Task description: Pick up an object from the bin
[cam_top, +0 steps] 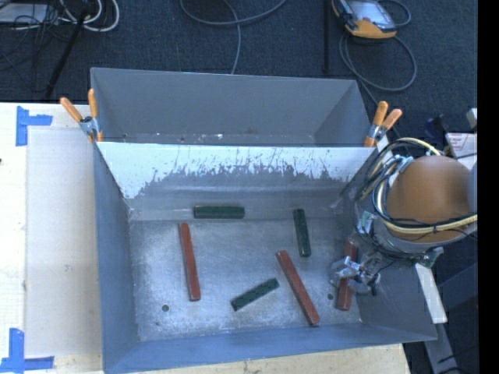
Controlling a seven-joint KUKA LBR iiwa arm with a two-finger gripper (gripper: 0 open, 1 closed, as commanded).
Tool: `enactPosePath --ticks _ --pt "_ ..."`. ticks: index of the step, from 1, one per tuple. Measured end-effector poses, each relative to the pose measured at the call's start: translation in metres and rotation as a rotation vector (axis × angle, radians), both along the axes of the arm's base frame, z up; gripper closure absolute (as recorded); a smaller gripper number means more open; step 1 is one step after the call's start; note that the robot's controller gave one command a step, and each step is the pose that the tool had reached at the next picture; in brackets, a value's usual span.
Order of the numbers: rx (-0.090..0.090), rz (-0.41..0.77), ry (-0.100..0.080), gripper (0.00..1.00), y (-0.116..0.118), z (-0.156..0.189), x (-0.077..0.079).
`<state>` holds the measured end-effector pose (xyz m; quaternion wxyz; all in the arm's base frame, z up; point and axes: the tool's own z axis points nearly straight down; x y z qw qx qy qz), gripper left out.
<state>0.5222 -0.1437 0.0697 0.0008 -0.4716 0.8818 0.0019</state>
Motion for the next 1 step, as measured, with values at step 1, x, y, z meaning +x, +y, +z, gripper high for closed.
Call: enactPosePath --ticks 1 --pt "0.0 0.0 0.0 1.0 0.0 0.0 0.0"
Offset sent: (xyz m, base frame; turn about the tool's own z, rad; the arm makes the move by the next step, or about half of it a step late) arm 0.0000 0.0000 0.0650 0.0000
